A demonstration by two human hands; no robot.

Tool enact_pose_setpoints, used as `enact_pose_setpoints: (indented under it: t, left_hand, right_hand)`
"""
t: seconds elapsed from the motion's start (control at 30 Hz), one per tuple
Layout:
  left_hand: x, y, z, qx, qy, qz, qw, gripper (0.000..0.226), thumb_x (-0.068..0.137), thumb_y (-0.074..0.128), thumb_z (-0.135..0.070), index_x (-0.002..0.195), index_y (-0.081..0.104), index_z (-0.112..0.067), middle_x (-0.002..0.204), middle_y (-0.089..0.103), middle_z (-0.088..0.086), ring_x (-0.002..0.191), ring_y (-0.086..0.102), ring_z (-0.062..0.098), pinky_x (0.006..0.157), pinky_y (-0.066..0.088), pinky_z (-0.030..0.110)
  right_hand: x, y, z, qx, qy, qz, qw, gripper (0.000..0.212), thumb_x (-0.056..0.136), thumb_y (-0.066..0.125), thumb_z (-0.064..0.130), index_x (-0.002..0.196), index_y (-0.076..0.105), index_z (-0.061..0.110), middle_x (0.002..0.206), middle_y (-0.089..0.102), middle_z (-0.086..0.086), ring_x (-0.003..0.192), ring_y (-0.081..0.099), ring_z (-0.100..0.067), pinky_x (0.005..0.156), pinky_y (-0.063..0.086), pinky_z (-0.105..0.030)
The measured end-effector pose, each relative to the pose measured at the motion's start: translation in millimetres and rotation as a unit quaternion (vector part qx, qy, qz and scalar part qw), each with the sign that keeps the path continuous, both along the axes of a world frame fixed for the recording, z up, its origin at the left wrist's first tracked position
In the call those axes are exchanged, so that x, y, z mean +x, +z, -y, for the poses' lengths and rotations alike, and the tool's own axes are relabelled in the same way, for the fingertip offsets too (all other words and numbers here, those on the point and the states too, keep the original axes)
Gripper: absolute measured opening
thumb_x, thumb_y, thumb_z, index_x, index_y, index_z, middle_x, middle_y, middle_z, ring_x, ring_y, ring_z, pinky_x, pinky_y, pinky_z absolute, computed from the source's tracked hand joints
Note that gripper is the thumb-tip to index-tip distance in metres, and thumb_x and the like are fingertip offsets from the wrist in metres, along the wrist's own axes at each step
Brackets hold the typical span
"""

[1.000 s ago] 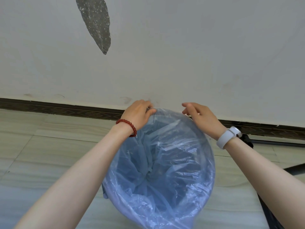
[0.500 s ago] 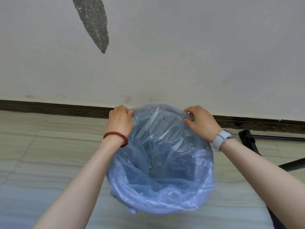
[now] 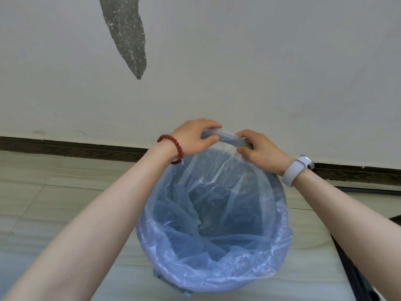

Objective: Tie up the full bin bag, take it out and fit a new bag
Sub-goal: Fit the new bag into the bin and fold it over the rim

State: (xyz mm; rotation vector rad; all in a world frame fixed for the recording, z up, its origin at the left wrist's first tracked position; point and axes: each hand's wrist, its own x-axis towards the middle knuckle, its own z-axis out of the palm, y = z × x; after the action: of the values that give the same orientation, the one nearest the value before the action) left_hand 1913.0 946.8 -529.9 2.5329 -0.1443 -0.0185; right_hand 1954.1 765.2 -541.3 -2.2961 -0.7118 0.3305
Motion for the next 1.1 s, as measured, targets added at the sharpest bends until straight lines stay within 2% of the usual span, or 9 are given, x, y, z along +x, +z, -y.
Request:
enact_pose_setpoints:
  t: [0.13,0.27,0.33,0.4,0.53,0.7,0.83,0.97,1.1]
  left_hand:
    - [19.4,-2.4,1.9,0.009,-0.029,-0.122,0.992,0.023,0.089,0.05,-0.022,0.106,0.06,-0.011,0.093,0.06,0.003,0.084,0.053,0.018,0.079,0.04,0.027]
    - [18.5,-17.7,-3.9,0.007,0.033,-0.159,0.987,0.027,0.089,0.049,-0.033,0.104,0.055,-0.011,0.097,0.059,0.007,0.092,0.053,0.023,0.086,0.041,0.032]
    - [13.8,-26.8,-4.4,0.022,0.059,-0.131,0.989,0.028,0.089,0.049,-0.036,0.1,0.054,-0.011,0.104,0.06,0.009,0.101,0.054,0.025,0.082,0.038,0.03]
    - [8.4,-33.6,-6.3,0.042,0.067,-0.086,0.993,0.024,0.089,0.047,-0.038,0.089,0.053,-0.014,0.094,0.057,0.006,0.097,0.054,0.026,0.075,0.036,0.029]
    - [3.5,-41.4,-10.6,0.064,0.063,-0.005,0.996,0.027,0.088,0.048,-0.037,0.084,0.056,-0.012,0.092,0.05,0.005,0.088,0.049,0.021,0.075,0.036,0.029]
    - [1.8,-49.3,-8.4,0.084,0.082,0.017,0.993,0.03,0.089,0.045,-0.039,0.092,0.057,-0.012,0.101,0.059,0.008,0.09,0.055,0.024,0.075,0.043,0.035]
    - [-2.7,-54.6,-7.4,0.119,0.103,0.008,0.988,0.033,0.09,0.041,-0.044,0.099,0.057,-0.017,0.103,0.062,0.008,0.095,0.058,0.026,0.072,0.043,0.034]
    - [-19.0,-45.0,-14.2,0.084,0.126,-0.013,0.988,0.045,0.09,0.039,-0.046,0.122,0.051,-0.018,0.125,0.055,0.007,0.111,0.055,0.024,0.093,0.045,0.04]
    - [-59.5,-49.5,-33.9,0.054,0.196,0.019,0.979,0.038,0.093,0.04,-0.028,0.126,0.049,-0.011,0.129,0.053,0.016,0.118,0.05,0.03,0.101,0.038,0.036]
  right_hand:
    - [1.8,-3.5,4.6,0.0,0.002,-0.033,0.999,0.023,0.087,0.048,0.007,0.109,0.054,0.008,0.086,0.061,-0.009,0.077,0.055,-0.022,0.061,0.041,-0.022]
    - [0.3,-16.7,4.3,0.003,-0.038,-0.079,0.996,0.021,0.089,0.049,0.019,0.108,0.053,0.01,0.073,0.06,-0.005,0.062,0.053,-0.015,0.056,0.039,-0.023]
    - [-1.8,-23.6,1.9,-0.015,-0.053,-0.051,0.997,0.017,0.089,0.05,0.024,0.095,0.055,0.009,0.077,0.059,-0.006,0.066,0.051,-0.018,0.058,0.037,-0.027]
    - [-4.3,-28.8,-1.9,-0.046,-0.065,0.016,0.997,0.017,0.088,0.05,0.025,0.08,0.052,0.011,0.077,0.055,-0.007,0.071,0.048,-0.022,0.064,0.033,-0.029]
    - [-1.7,-37.2,-6.7,-0.058,-0.071,0.092,0.992,0.034,0.086,0.053,0.024,0.055,0.042,0.016,0.064,0.041,-0.004,0.062,0.039,-0.021,0.064,0.027,-0.03]
    - [3.8,-42.7,-8.4,-0.055,-0.061,0.076,0.994,0.025,0.085,0.055,0.023,0.061,0.051,0.016,0.073,0.048,-0.009,0.073,0.043,-0.024,0.066,0.026,-0.026]
    - [0.2,-44.1,-9.4,-0.047,-0.055,0.039,0.997,0.021,0.087,0.054,0.025,0.097,0.063,0.008,0.096,0.055,-0.013,0.085,0.048,-0.021,0.074,0.033,-0.027]
    - [-16.4,-36.8,5.9,0.004,-0.056,0.018,0.998,0.038,0.093,0.042,0.028,0.129,0.045,0.015,0.116,0.055,-0.012,0.1,0.054,-0.022,0.088,0.035,-0.026]
    - [-39.7,-40.7,29.9,0.005,-0.074,0.042,0.996,0.04,0.094,0.041,0.022,0.133,0.038,0.016,0.119,0.053,-0.013,0.111,0.05,-0.024,0.093,0.035,-0.028]
